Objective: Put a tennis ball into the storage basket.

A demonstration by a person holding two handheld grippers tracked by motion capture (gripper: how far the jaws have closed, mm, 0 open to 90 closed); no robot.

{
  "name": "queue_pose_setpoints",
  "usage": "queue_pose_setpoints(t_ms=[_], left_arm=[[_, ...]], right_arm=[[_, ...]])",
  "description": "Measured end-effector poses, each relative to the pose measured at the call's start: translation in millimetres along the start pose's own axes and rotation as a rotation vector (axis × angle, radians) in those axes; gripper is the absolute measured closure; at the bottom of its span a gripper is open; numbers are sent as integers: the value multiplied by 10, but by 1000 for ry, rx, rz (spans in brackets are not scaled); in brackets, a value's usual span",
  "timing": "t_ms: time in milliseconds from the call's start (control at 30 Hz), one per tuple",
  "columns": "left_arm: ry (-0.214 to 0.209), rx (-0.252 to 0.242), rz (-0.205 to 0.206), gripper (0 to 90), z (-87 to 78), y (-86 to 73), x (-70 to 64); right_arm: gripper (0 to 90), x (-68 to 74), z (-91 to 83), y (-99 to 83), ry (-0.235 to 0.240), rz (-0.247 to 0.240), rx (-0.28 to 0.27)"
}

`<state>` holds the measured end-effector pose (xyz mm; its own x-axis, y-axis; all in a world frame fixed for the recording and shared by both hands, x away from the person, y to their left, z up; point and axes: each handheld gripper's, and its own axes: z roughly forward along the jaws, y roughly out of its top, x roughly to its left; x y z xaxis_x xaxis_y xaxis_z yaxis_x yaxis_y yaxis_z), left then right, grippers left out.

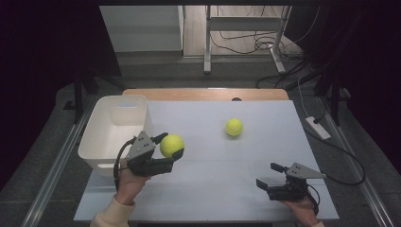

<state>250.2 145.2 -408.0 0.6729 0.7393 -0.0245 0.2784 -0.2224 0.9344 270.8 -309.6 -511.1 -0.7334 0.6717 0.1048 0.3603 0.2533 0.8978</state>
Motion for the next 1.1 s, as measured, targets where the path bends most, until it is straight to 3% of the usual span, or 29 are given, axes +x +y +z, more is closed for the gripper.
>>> queue_pose_setpoints(t_ms=[1100], left_arm=[[70,-63,-28,271,-266,87,155]], right_arm=[[88,-4,-2,13,0,2,-14]])
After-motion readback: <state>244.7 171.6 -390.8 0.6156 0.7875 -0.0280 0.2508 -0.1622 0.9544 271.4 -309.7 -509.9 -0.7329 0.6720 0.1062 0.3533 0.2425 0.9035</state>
